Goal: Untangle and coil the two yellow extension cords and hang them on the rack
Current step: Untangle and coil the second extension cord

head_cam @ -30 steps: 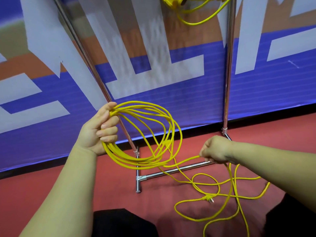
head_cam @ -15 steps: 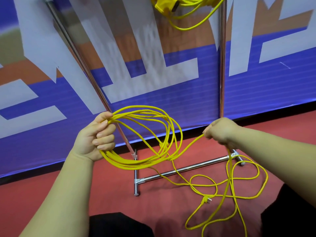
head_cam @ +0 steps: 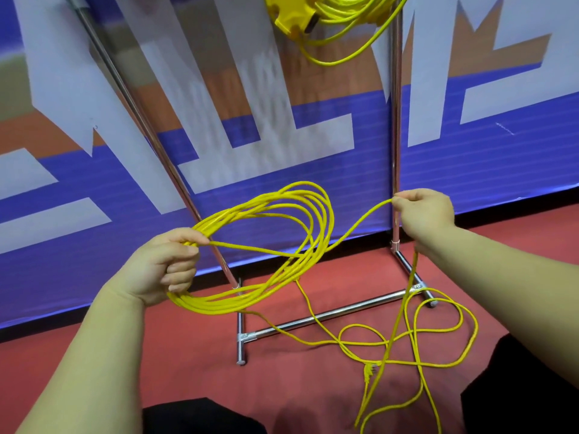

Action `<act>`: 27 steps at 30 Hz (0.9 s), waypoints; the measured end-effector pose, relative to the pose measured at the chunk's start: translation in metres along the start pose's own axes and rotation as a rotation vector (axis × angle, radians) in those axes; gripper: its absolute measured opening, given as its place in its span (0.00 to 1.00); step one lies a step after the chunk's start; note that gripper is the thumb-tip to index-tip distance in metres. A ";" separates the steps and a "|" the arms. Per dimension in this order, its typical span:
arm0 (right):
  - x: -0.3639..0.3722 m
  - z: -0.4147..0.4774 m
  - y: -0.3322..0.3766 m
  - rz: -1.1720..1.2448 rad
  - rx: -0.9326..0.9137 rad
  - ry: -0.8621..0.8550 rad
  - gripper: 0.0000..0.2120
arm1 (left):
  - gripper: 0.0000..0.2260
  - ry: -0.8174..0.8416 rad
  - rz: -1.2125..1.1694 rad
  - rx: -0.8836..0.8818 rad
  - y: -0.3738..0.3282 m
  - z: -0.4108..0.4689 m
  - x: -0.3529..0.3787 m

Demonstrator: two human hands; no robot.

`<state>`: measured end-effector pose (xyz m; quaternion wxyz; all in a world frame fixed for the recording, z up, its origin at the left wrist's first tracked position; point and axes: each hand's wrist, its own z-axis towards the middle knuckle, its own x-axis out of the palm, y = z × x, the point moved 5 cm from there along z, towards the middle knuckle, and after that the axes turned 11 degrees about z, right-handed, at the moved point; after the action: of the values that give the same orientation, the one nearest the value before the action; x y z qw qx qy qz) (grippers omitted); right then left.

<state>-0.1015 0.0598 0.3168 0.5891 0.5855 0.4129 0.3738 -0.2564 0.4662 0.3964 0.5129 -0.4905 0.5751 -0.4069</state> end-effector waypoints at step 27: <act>0.063 -0.105 0.046 -0.020 0.020 0.985 0.05 | 0.11 -0.045 0.328 0.106 0.021 0.043 0.138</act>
<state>-0.1726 0.1593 0.3625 0.3217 0.3408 0.6515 0.5966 -0.2164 0.3363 0.3437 0.6103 -0.3716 0.6133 -0.3365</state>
